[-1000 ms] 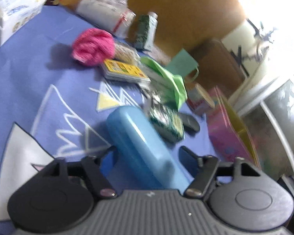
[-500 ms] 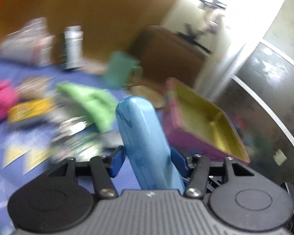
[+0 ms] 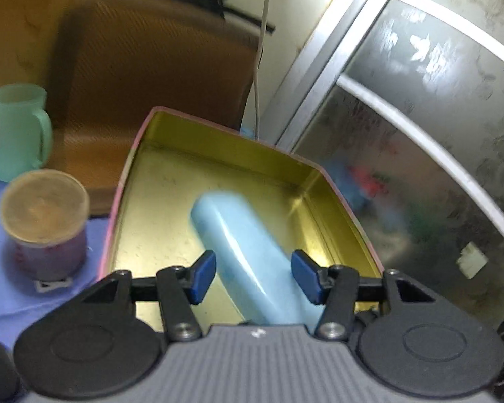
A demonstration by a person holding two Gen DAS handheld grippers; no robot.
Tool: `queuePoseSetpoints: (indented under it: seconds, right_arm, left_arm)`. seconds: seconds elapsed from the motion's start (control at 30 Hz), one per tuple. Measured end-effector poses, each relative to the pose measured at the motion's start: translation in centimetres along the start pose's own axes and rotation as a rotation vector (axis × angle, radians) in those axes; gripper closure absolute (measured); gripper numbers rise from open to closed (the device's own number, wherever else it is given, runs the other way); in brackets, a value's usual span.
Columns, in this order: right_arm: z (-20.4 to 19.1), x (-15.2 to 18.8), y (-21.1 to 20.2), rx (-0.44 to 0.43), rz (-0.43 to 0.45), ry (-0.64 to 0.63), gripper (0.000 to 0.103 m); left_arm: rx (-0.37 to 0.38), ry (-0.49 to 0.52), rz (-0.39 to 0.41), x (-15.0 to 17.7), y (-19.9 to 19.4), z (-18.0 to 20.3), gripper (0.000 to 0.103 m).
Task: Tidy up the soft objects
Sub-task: 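Lower the blue case into the pink tin and open the left gripper, then grasp the pink knitted toy with the right gripper and lift it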
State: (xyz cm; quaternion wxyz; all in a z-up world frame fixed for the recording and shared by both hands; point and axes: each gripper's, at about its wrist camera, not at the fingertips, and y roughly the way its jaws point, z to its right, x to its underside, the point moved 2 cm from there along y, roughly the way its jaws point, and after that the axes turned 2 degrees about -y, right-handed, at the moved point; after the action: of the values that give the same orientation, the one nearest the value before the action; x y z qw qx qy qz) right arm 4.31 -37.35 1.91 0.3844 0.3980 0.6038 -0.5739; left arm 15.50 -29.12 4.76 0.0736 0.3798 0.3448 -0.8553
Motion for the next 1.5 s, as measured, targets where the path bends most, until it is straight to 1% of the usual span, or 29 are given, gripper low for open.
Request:
queuePoseSetpoints:
  seconds: [0.1, 0.2, 0.23, 0.3, 0.37, 0.43, 0.47, 0.5, 0.53, 0.6, 0.67, 0.77, 0.83, 0.9, 0.93, 1.0, 1.07, 1.1, 1.17, 1.2, 1.23, 1.27, 1.33, 1.37, 1.43, 1.5]
  right_arm:
    - [1.1, 0.7, 0.5, 0.043, -0.006, 0.036, 0.044]
    - [1.9, 0.8, -0.1, 0.052, -0.003, 0.071, 0.044]
    - [1.9, 0.9, -0.5, 0.052, 0.005, 0.084, 0.044]
    - [2.3, 0.0, -0.3, 0.062, 0.031, 0.096, 0.044]
    - [1.8, -0.2, -1.3, 0.068, 0.075, 0.098, 0.044]
    - [0.5, -0.6, -2.3, 0.047, 0.122, 0.091, 0.044]
    - [-0.3, -1.0, -2.3, 0.029, 0.132, 0.081, 0.044]
    - [-1.3, -1.1, -2.4, 0.003, 0.138, 0.066, 0.044]
    - [-2.8, -1.3, -2.3, -0.043, 0.134, 0.04, 0.044]
    - [-5.9, -1.3, -1.4, -0.137, 0.099, -0.011, 0.045]
    - [-9.4, -1.0, -0.3, -0.242, 0.044, -0.056, 0.045]
    - [-15.5, -1.2, 2.4, -0.426, -0.054, -0.1, 0.047]
    - [-20.1, -1.7, 4.6, -0.536, -0.094, -0.132, 0.047]
    - [-24.6, -2.1, 6.9, -0.621, -0.144, -0.157, 0.046]
    - [-26.8, -2.3, 8.2, -0.65, -0.17, -0.164, 0.046]
    - [-30.2, -2.3, 10.6, -0.676, -0.215, -0.183, 0.045]
    - [-32.8, -2.1, 12.4, -0.678, -0.255, -0.195, 0.045]
    - [-34.0, -1.8, 13.4, -0.686, -0.283, -0.202, 0.044]
    - [-35.4, -1.0, 14.2, -0.678, -0.325, -0.212, 0.044]
    - [-35.9, -0.5, 14.3, -0.697, -0.349, -0.203, 0.054]
    - [-36.2, -0.2, 13.9, -0.718, -0.37, -0.195, 0.056]
    - [-36.2, -0.1, 12.9, -0.714, -0.36, -0.209, 0.056]
    - [-36.0, 0.0, 10.7, -0.75, -0.336, -0.258, 0.057]
    - [-35.7, 0.2, 9.6, -0.758, -0.334, -0.272, 0.057]
    - [-34.9, 0.7, 6.8, -0.768, -0.328, -0.329, 0.057]
    - [-33.3, 1.3, 3.9, -0.776, -0.327, -0.38, 0.057]
  left_arm:
    - [-0.042, 0.025, -0.009, 0.5, 1.0, 0.5, 0.052]
    - [-0.02, 0.038, 0.021, 0.8, -0.7, 0.7, 0.05]
    - [-0.018, 0.043, 0.041, 0.8, -1.8, 0.6, 0.05]
    - [-0.003, 0.043, 0.091, 0.9, -4.4, 0.1, 0.05]
    - [0.001, 0.036, 0.14, 1.3, -7.4, -0.9, 0.05]
    - [-0.01, 0.017, 0.193, 2.2, -11.0, -2.8, 0.048]
    - [-0.029, 0.001, 0.221, 3.0, -13.2, -4.4, 0.047]
    - [-0.06, -0.014, 0.243, 3.6, -15.0, -5.8, 0.047]
    - [-0.1, -0.031, 0.266, 4.4, -16.8, -7.4, 0.047]
    - [-0.209, -0.076, 0.313, 6.5, -20.8, -11.0, 0.047]
    - [-0.342, -0.157, 0.364, 9.0, -25.0, -15.0, 0.047]
    - [-0.47, -0.315, 0.419, 12.4, -30.4, -20.3, 0.047]
    - [-0.509, -0.398, 0.452, 14.1, -33.2, -22.7, 0.047]
    - [-0.532, -0.452, 0.486, 15.5, -35.4, -24.3, 0.047]
    - [-0.538, -0.462, 0.501, 16.0, -36.3, -24.7, 0.047]
    - [-0.547, -0.466, 0.518, 16.2, -37.2, -25.1, 0.047]
    - [-0.543, -0.474, 0.532, 16.5, -38.0, -25.6, 0.047]
    - [-0.538, -0.48, 0.54, 17.2, -38.5, -25.5, 0.047]
    - [-0.522, -0.49, 0.552, 17.5, -38.9, -25.6, 0.047]
    - [-0.515, -0.495, 0.557, 17.7, -39.0, -25.7, 0.047]
    - [-0.509, -0.496, 0.56, 17.7, -38.8, -25.3, 0.046]
    - [-0.498, -0.495, 0.563, 18.0, -39.1, -25.3, 0.046]
    - [-0.469, -0.496, 0.556, 18.5, -39.2, -25.0, 0.046]
    - [-0.449, -0.493, 0.547, 18.5, -39.0, -24.8, 0.045]
    - [-0.414, -0.47, 0.515, 18.5, -38.3, -23.7, 0.042]
    - [-0.371, -0.42, 0.47, 18.6, -37.3, -22.1, 0.039]
